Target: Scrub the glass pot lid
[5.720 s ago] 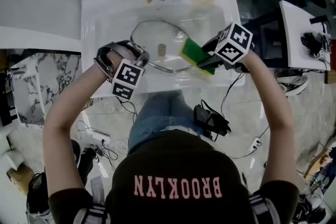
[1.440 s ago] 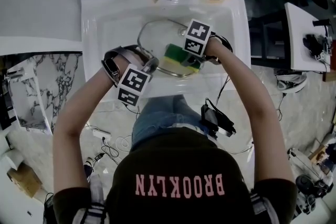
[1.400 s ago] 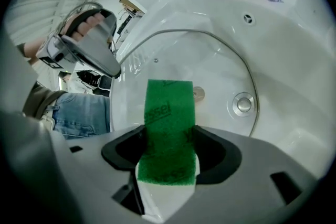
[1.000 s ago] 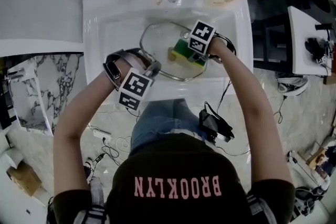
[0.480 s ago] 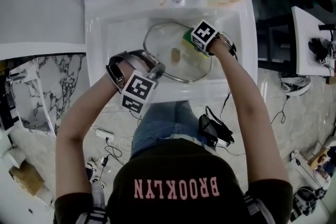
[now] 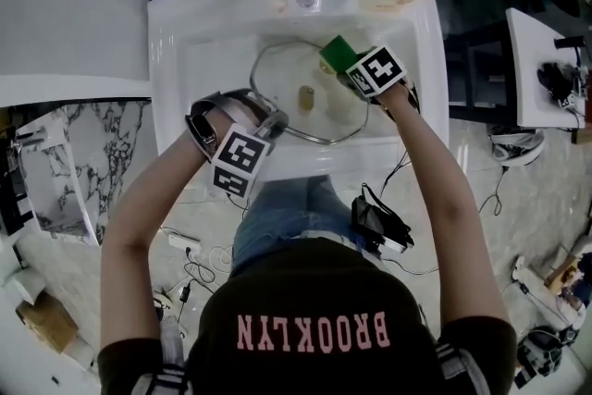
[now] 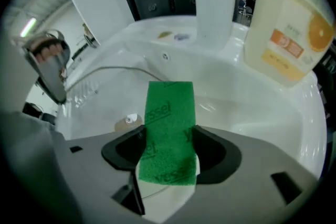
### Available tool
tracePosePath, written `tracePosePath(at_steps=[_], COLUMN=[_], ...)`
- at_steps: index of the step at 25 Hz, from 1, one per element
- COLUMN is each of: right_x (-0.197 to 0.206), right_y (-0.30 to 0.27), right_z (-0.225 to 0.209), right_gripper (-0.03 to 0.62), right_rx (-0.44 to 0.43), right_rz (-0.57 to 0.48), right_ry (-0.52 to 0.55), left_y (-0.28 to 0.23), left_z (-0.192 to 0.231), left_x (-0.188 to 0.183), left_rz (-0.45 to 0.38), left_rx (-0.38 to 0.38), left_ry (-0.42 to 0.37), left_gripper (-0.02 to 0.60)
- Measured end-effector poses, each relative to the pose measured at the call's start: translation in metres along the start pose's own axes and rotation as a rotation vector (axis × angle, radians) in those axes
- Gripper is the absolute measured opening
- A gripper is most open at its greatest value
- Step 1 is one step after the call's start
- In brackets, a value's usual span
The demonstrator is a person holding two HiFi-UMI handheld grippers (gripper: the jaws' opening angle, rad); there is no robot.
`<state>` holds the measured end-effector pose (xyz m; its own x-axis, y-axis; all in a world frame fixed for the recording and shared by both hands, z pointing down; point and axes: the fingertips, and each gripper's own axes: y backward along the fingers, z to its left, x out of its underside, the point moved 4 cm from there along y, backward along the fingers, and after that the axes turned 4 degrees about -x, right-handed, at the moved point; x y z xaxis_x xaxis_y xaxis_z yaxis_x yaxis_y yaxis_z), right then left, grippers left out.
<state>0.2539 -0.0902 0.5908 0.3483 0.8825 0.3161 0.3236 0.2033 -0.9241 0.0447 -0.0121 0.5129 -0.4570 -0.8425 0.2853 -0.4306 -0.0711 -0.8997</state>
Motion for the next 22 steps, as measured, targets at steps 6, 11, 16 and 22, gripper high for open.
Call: tracePosePath(at_steps=[6,11,16,22], right_x=[-0.021,-0.035,-0.048,-0.057], right_y=[0.044,0.047,0.022,0.0], right_z=[0.053,0.101,0.129,0.142], right_gripper=[0.272,0.272,0.272,0.272], right_rx=[-0.308,-0.481,-0.561,-0.634], right_rz=[-0.226,-0.272,-0.2,-0.095], right_ry=[-0.131,-0.026,0.041,0.109], left_y=[0.0,-0.001,-0.001,-0.002], left_z=[-0.001,-0.002,-0.002,0.0], left_x=[-0.001,-0.002,-0.003,-0.003], left_rz=[0.029,0.039,0.053,0.064], left_rx=[-0.056,-0.095,-0.103,-0.086], left_ry=[-0.007,-0.001,-0.007,-0.008], left_gripper=[0.052,0.052,0.052,0.052])
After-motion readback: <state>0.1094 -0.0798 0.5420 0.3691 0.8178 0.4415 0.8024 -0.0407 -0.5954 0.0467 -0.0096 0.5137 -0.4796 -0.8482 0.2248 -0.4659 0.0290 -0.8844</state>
